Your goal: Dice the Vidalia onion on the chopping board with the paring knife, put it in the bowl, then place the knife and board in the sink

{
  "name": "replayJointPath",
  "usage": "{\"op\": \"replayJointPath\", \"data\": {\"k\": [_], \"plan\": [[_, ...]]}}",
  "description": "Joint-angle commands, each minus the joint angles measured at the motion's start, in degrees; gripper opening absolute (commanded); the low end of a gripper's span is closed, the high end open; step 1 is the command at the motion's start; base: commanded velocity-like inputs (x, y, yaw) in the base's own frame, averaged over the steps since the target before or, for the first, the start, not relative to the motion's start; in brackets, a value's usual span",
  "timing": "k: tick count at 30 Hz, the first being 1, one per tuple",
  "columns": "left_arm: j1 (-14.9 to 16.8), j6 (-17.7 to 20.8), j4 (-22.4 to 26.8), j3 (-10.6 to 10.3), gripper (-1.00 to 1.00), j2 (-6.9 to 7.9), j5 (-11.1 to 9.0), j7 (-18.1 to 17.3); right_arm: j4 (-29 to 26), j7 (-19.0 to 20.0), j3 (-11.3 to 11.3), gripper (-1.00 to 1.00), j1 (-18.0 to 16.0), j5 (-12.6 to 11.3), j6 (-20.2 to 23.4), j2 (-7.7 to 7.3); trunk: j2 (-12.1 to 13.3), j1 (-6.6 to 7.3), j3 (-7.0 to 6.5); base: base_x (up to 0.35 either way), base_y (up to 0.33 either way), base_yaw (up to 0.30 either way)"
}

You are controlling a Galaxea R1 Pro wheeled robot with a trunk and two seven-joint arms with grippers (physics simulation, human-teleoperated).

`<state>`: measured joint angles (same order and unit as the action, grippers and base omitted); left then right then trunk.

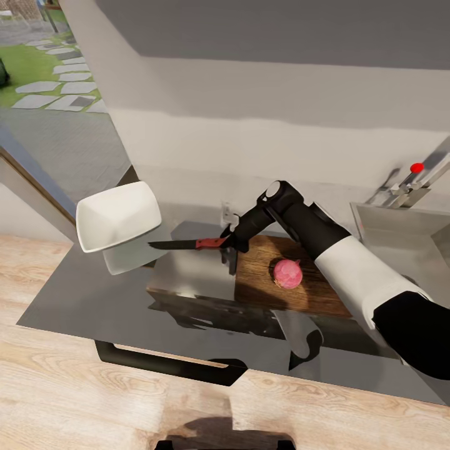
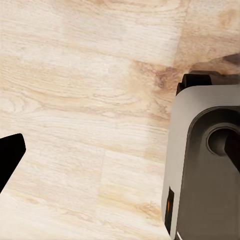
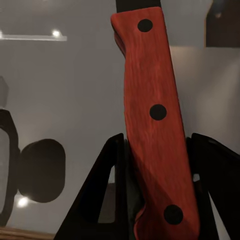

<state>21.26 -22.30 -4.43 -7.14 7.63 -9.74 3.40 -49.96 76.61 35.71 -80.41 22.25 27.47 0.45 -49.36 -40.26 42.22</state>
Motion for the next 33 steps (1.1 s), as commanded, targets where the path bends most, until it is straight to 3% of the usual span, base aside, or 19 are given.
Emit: {"op": "replayJointPath", "data": {"k": [1, 16, 33], "plan": [[0.1, -0.4, -0.2, -0.5, 1.00, -0.04, -0.5, 0.1, 0.0, 0.4, 0.1, -1.00, 0.9, 0.2, 0.9, 0.08, 0.0, -0.02, 0.05, 0.000, 0.000, 0.000], [0.1, -0.4, -0.2, -0.5, 1.00, 0.02, -0.5, 0.0, 0.0, 0.2, 0.1, -1.00, 0.9, 0.2, 0.9, 0.25, 0.0, -0.02, 0.05, -0.005, 0.006, 0.000], [0.1, -0.4, -0.2, -0.5, 1.00, 0.02, -0.5, -0.1, 0.0, -0.1, -0.1, -1.00, 0.8, 0.3, 1.0, 0.25, 0.0, -0.02, 0.05, -0.174, 0.230, 0.000]]}}
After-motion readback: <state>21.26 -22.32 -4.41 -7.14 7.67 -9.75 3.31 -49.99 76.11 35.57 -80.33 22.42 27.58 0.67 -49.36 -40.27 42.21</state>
